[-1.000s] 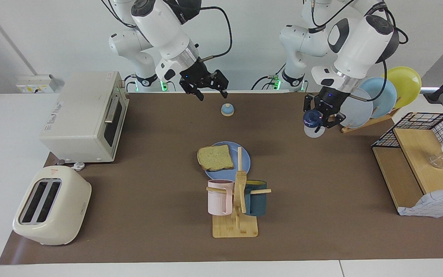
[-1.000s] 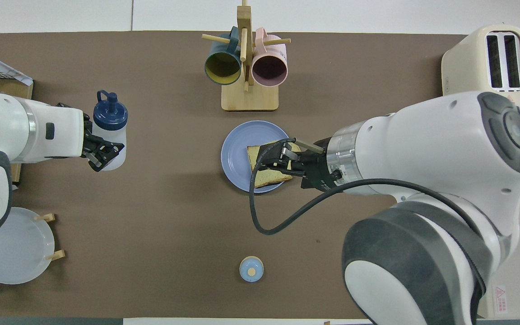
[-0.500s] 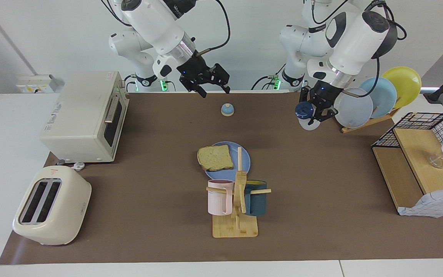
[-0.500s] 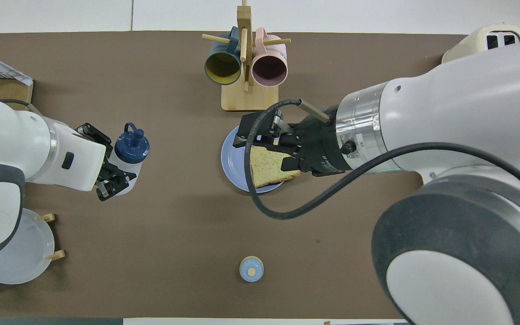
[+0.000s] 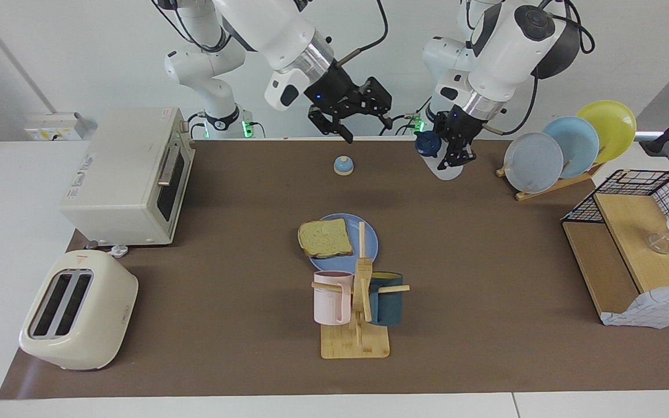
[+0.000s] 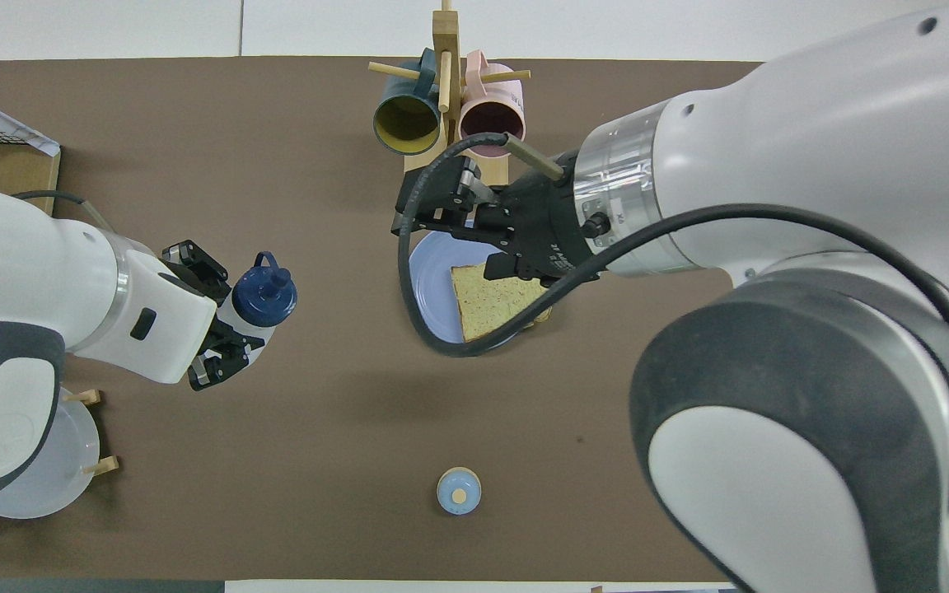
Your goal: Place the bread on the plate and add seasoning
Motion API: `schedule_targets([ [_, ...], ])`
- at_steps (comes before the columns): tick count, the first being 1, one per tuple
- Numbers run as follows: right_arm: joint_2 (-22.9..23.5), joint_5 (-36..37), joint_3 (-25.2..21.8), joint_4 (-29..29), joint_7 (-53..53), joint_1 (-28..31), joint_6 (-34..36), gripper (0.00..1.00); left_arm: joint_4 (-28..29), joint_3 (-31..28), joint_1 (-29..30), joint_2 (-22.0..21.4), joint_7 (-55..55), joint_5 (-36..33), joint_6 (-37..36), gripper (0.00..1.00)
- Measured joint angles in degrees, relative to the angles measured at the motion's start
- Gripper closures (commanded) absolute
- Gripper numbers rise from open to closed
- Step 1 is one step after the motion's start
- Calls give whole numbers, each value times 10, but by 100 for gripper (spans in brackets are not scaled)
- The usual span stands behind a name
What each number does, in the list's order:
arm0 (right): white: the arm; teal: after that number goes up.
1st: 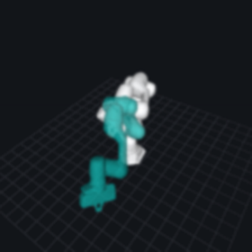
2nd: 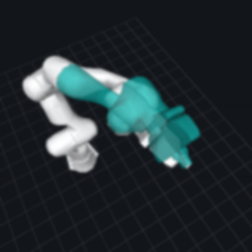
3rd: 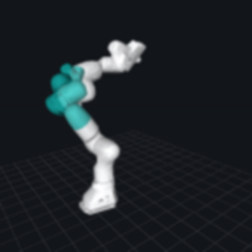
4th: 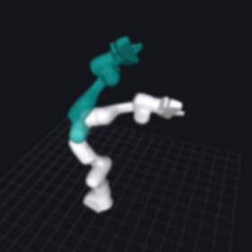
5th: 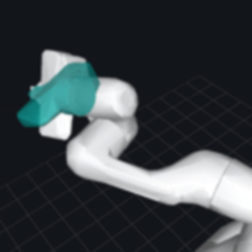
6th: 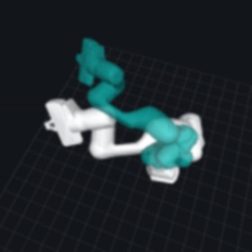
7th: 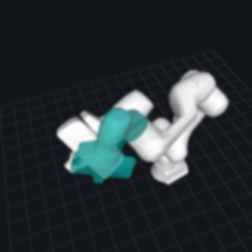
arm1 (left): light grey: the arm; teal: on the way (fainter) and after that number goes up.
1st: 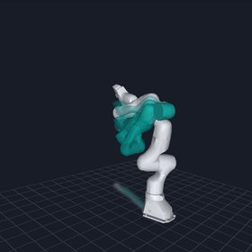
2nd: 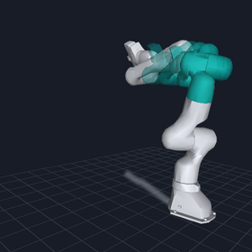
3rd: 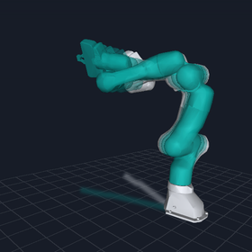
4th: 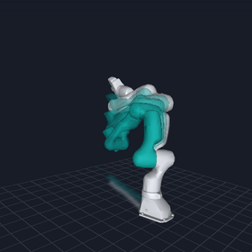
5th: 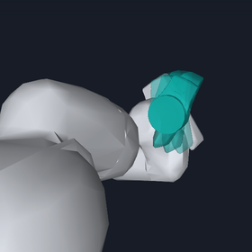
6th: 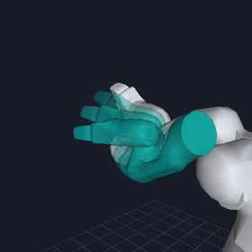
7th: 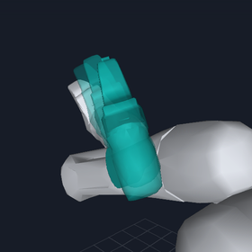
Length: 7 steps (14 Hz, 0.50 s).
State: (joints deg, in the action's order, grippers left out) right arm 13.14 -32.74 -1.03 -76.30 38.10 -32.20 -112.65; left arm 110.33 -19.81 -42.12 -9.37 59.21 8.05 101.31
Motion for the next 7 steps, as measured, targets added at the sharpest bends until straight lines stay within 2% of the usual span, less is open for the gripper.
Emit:
schedule_targets([
  [2, 10, 5, 1, 8, 11, -28, -33, 25, 0, 0, -3, -2, 22, 0, -10, 100],
  [5, 11, 5, 2, 13, 12, -48, -39, 43, 0, 0, -3, -5, 65, 0, -22, 100],
  [7, 11, 7, 2, 12, 12, -56, -39, 44, 1, -1, -3, -7, 81, 0, -26, 100],
])
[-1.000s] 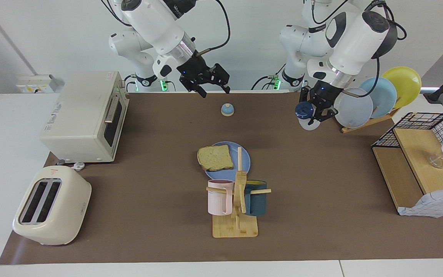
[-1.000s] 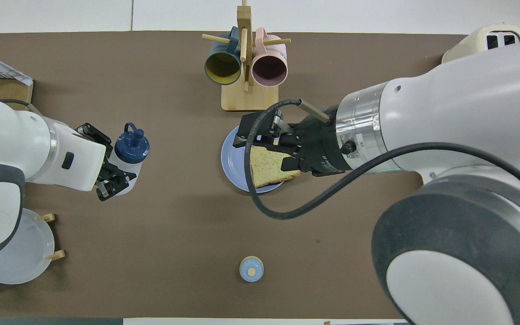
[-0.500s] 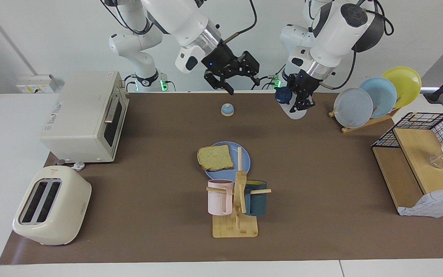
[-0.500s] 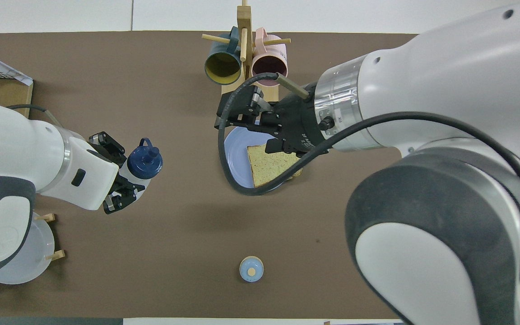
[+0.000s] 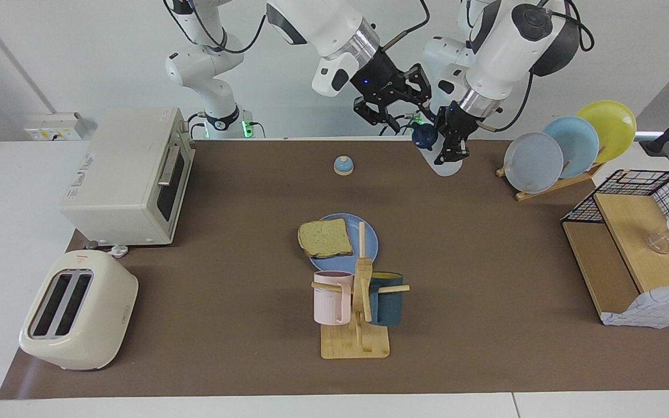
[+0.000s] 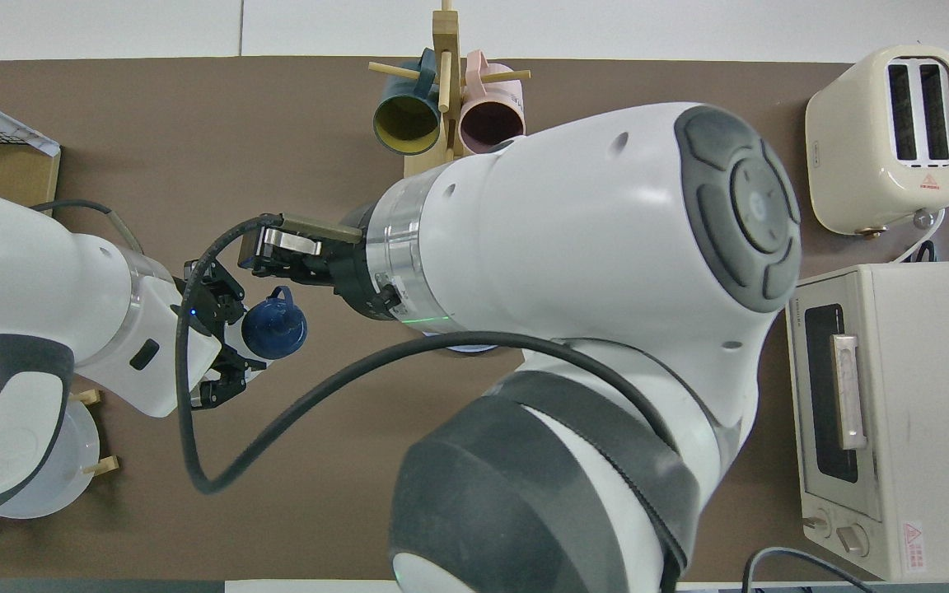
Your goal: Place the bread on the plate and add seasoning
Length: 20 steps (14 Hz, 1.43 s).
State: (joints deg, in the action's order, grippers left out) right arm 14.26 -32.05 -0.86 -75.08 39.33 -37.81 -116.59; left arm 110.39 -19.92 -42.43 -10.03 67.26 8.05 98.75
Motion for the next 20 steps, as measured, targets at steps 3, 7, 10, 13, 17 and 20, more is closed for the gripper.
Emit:
schedule_targets([
  [3, 1, 2, 0, -6, 0, -4, -6, 48, 1, -2, 0, -2, 3, 3, -2, 100],
  [7, -1, 2, 1, -28, 0, -6, -18, 52, 3, -5, 0, -3, 3, 13, -2, 100],
  [10, -6, 2, 1, -41, 0, -23, -31, 56, 3, -5, 0, -3, 3, 14, -2, 100],
  [13, -9, 5, 1, -45, 1, -27, -32, 58, 3, -5, 0, -3, 3, 16, -2, 100],
  [17, -10, 10, 1, -46, 1, -27, -31, 61, 3, -5, 0, -3, 3, 21, -2, 100],
  [20, -10, 19, 1, -46, 1, -27, -28, 64, 3, -5, 0, -3, 3, 22, -2, 100],
])
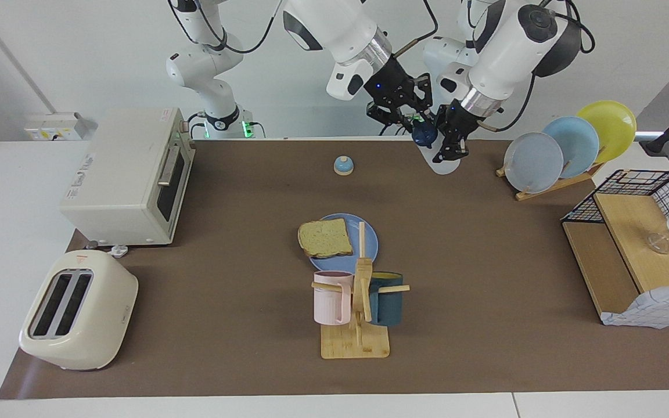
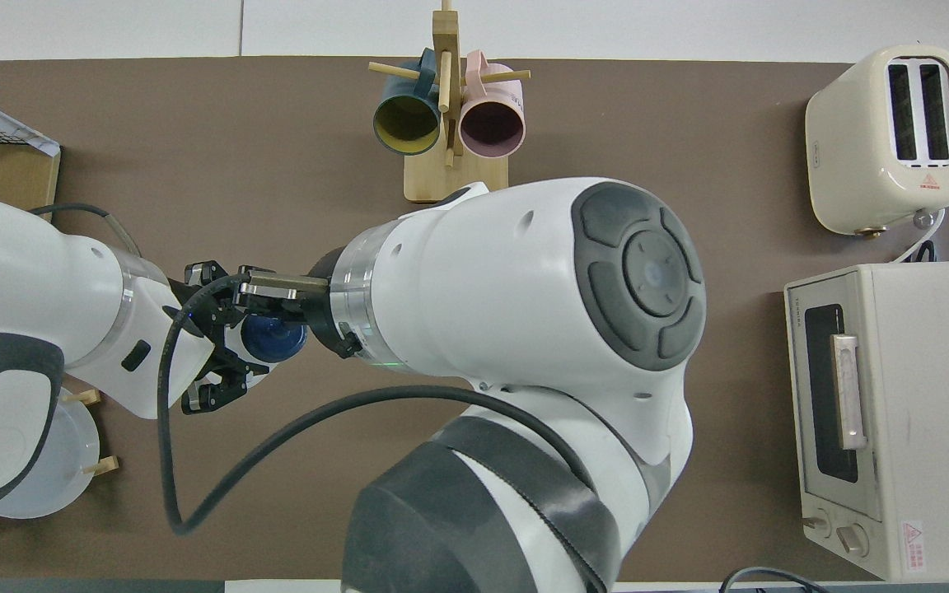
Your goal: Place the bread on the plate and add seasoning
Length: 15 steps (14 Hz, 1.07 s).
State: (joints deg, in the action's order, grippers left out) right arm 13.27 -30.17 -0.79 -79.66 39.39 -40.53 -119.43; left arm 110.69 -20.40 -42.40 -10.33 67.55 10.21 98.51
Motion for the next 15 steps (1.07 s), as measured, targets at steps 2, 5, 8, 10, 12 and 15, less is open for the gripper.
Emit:
schedule_targets([
  [2, -1, 3, 0, 0, 0, 0, 0, 72, 0, 0, 0, 0, 0, 0, 0, 100],
  [5, -1, 4, 0, 0, 0, 0, 1, 77, 0, 0, 0, 0, 0, 1, 0, 100],
  [8, -1, 6, 0, 0, 0, 0, 2, 82, 0, -1, 0, 0, 0, 2, 0, 100],
  [10, -1, 6, 0, 0, 0, 0, 2, 92, 0, -1, 0, 0, 0, 3, 0, 100],
  [12, -1, 7, -1, 0, 0, 0, 2, 100, 1, -2, 1, -1, 0, 4, -1, 100],
  [15, -1, 7, -1, 0, 0, 0, 2, 100, 1, -2, 1, -1, 0, 5, -1, 100],
])
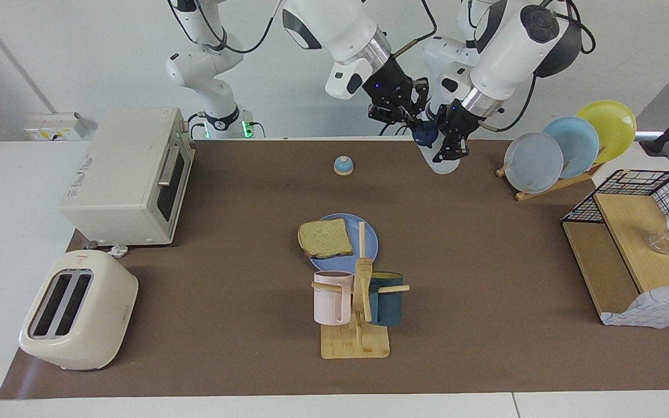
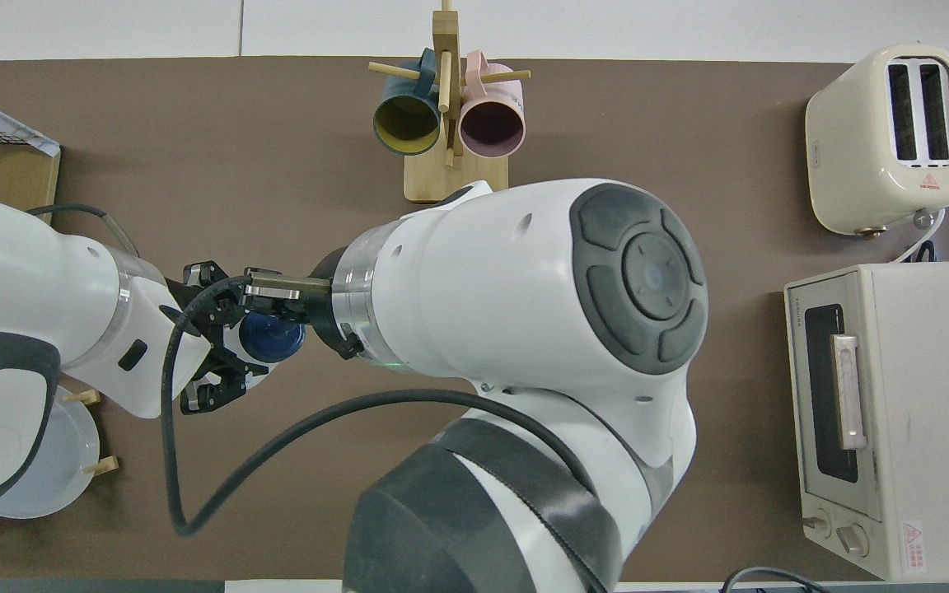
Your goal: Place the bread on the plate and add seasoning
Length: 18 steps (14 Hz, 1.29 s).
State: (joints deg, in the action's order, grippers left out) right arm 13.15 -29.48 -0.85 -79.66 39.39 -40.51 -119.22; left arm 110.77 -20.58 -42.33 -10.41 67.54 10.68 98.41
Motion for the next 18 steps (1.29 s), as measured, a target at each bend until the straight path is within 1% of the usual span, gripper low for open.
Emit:
schedule_targets([
  [2, 0, 0, 0, 0, 3, 0, 0, 100, 0, 0, 0, 0, 0, 0, 0, 100],
  [6, 0, -5, 0, 0, 78, 1, -4, 100, 0, -1, 0, -2, -1, 0, 0, 100],
  [11, 0, -91, -2, -9, 131, 19, -5, 100, -1, -2, 0, -8, -6, 6, 1, 100],
  [13, 0, -99, -2, -10, 139, 23, -12, 100, 0, -2, 0, -8, -7, 6, 0, 100],
  [18, -1, -118, -2, -13, 184, 32, -55, 100, 9, -2, 0, -8, -7, 6, 0, 100],
])
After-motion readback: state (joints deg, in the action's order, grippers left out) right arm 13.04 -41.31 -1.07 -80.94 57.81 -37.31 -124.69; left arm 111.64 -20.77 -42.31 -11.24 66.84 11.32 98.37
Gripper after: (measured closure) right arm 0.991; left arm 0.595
